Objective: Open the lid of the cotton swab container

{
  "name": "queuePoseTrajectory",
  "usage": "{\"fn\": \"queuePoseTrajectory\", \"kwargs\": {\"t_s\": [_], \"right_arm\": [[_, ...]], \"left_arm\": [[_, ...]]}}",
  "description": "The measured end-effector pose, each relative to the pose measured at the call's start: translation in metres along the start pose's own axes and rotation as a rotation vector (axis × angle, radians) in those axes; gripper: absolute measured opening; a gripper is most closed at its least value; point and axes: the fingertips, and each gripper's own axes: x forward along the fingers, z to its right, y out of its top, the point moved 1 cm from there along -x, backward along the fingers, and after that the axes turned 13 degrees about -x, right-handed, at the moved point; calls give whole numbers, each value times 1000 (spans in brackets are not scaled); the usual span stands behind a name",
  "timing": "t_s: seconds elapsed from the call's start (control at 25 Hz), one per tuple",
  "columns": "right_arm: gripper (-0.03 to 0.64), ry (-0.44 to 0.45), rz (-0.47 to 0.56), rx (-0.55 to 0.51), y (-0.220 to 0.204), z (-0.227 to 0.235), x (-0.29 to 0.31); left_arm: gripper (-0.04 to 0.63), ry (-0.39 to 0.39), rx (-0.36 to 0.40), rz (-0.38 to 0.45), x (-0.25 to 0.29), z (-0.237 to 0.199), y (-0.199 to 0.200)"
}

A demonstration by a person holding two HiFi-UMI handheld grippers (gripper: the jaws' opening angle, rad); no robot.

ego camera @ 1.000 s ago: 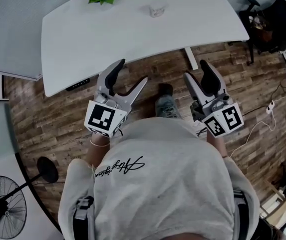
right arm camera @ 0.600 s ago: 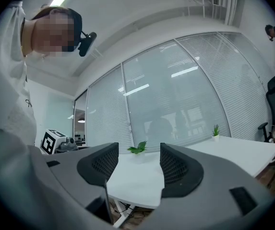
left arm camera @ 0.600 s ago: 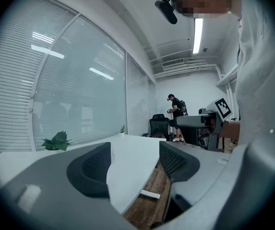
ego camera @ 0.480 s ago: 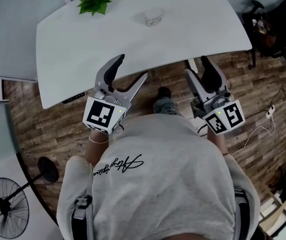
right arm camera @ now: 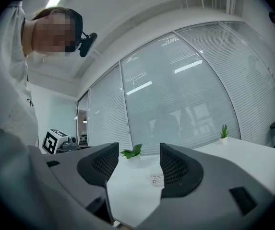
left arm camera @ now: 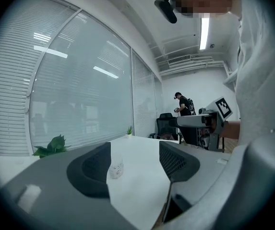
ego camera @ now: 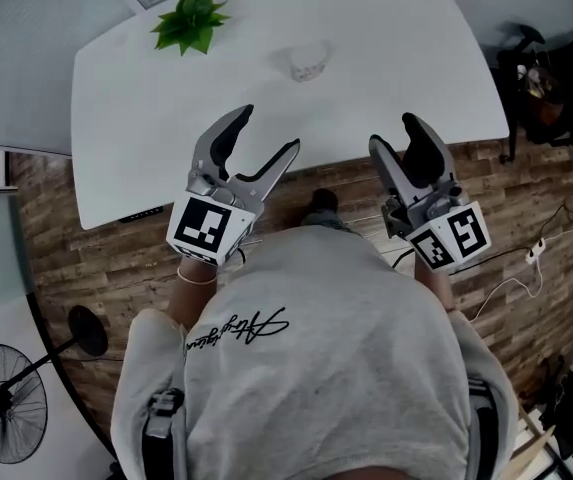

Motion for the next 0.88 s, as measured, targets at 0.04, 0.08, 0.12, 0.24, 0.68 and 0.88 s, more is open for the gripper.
{"fn": "queuePoseTrajectory", "kwargs": {"t_s": [0.04, 0.08, 0.12, 0.24, 0.68, 0.88], "right_arm": [[250, 6, -1, 3, -1, 5, 3], [250, 11, -3, 6, -3, 11, 6], [250, 16, -3, 9, -4, 17, 9], [249, 29, 0, 13, -5, 34, 20], [245, 82, 6, 14, -8, 80, 47], [245, 114, 6, 19, -12, 92, 55]], "left_arm": [[304, 5, 0, 1, 5, -2, 1], [304, 9, 0, 1, 11, -3, 2], [304, 14, -1, 0, 16, -5, 3], [304, 35, -11, -26, 31, -11, 4], [304, 78, -13, 4, 75, -27, 14], [304, 99, -22, 17, 89, -31, 17]]}}
